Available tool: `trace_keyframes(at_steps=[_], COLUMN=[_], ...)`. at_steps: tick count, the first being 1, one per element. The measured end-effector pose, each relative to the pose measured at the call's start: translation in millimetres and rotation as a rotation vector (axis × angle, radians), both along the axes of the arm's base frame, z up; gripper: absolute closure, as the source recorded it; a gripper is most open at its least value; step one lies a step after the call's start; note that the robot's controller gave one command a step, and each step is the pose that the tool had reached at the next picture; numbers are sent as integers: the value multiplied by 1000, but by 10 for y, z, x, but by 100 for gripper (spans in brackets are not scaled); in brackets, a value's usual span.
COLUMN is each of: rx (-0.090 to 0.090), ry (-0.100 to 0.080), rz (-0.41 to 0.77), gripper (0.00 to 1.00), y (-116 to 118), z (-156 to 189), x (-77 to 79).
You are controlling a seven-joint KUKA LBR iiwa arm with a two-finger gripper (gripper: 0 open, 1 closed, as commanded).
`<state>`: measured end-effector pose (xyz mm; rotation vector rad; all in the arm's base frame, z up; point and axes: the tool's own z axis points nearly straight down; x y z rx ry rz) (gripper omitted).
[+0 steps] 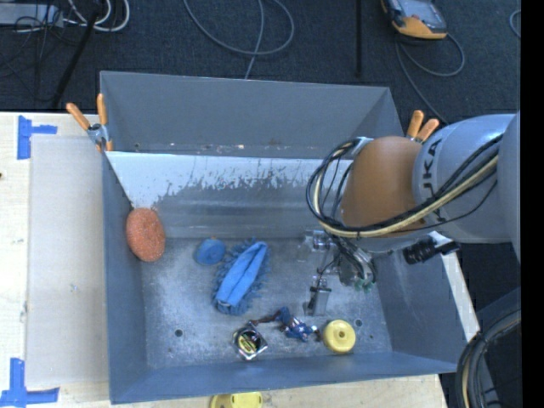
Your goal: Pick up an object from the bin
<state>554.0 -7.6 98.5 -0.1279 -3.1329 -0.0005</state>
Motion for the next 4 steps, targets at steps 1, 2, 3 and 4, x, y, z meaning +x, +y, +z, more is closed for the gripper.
trace_keyframes(at_steps=[1,2,3,4], rx=[-1,-1,0,-1], ry=[-11,-7,-9,10], rz=[68,155,156,392], gripper=[0,0,0,100], y=[199,421,480,608], z=[-131,-270,-286,-274], x=[69,-243,-332,-607])
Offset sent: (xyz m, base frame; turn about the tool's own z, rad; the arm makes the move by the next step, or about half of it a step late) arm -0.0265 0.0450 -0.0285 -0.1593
